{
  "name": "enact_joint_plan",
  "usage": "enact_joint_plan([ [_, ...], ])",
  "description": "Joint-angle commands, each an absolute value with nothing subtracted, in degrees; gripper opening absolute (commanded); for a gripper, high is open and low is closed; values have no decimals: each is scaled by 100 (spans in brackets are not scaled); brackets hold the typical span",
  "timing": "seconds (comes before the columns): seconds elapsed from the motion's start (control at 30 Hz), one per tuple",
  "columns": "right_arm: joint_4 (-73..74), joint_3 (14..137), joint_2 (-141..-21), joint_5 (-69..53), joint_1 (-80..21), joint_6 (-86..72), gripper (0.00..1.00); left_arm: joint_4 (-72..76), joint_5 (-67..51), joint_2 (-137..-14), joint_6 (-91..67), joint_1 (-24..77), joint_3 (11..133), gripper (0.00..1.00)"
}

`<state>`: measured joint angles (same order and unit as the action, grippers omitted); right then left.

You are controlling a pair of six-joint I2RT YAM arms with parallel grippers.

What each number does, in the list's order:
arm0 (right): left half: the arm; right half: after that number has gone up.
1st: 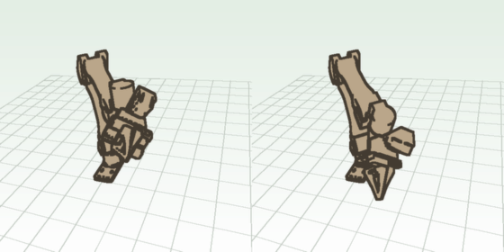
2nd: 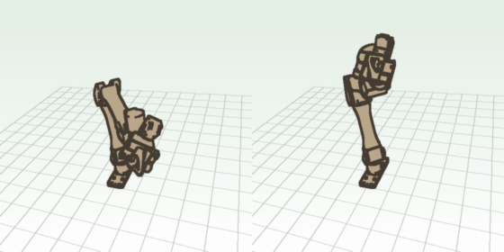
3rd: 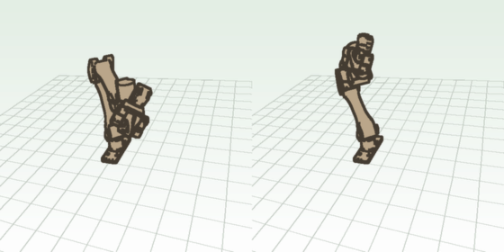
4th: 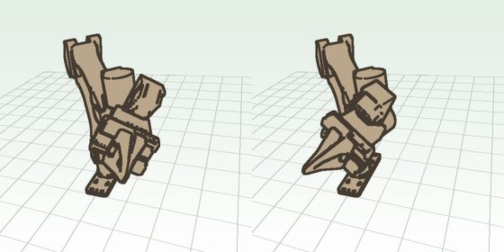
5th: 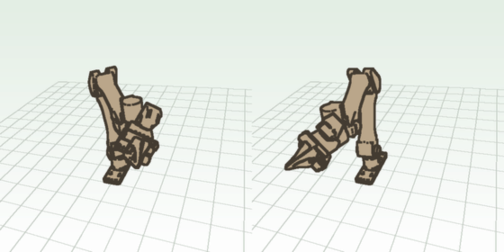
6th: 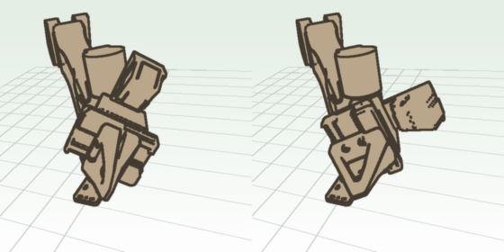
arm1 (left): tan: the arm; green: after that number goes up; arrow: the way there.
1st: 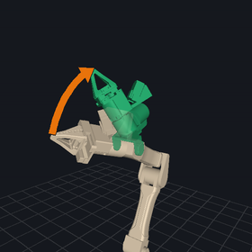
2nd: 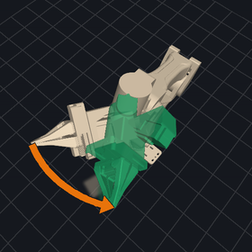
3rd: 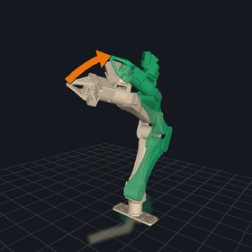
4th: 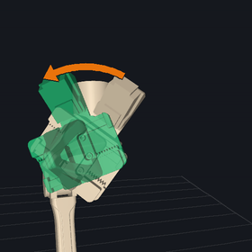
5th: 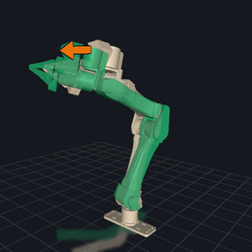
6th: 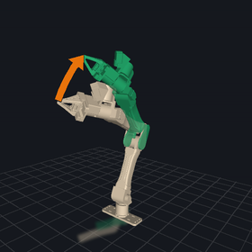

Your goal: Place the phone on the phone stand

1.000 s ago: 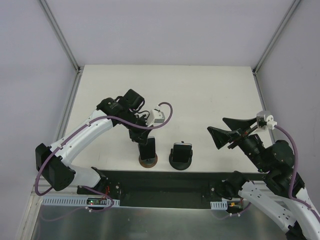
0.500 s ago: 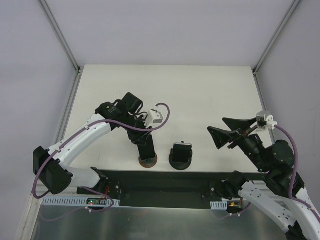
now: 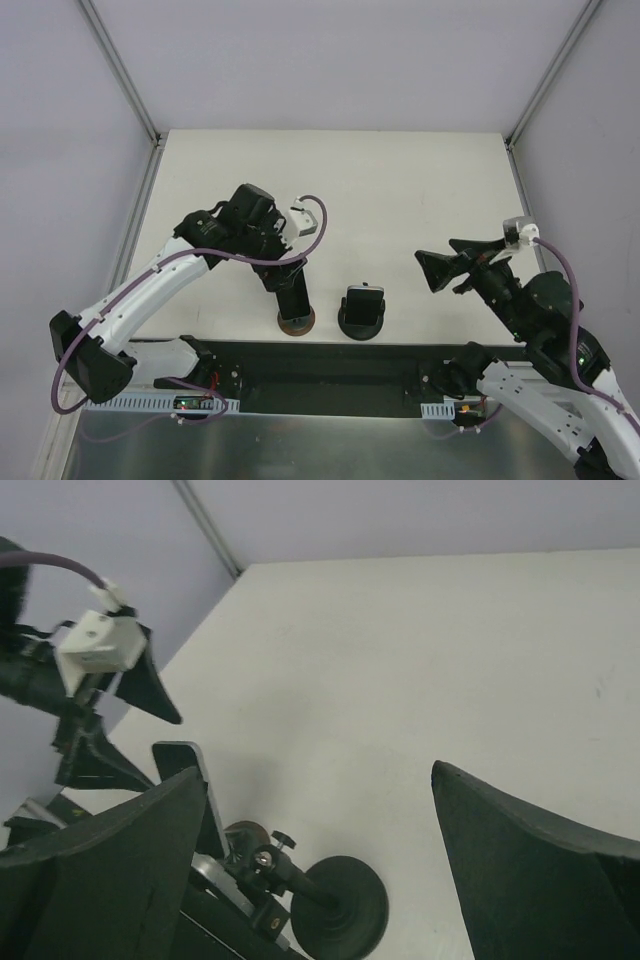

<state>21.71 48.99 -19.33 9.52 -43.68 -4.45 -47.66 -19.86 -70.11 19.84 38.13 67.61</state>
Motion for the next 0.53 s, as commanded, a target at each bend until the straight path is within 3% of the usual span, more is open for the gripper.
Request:
enact_joint_plan([
  [0.0, 3495, 5684, -2538, 2318, -4351, -440, 96, -4518, -1311, -6426, 1688, 3770, 6986, 99],
  [0.13, 4490, 6292, -2926, 3539, -4359, -108, 96, -4342, -556, -5969, 1320, 3771, 7408, 99],
  [0.3, 4949, 7153, -2910, 3858, -4351, 614, 96, -3807, 351, -5205, 757, 3762, 8357, 99],
  [0.5, 4072, 8481, -2647, 3490, -4351, 1895, 96, -2042, -350, -4248, 106, 3762, 8737, 99],
])
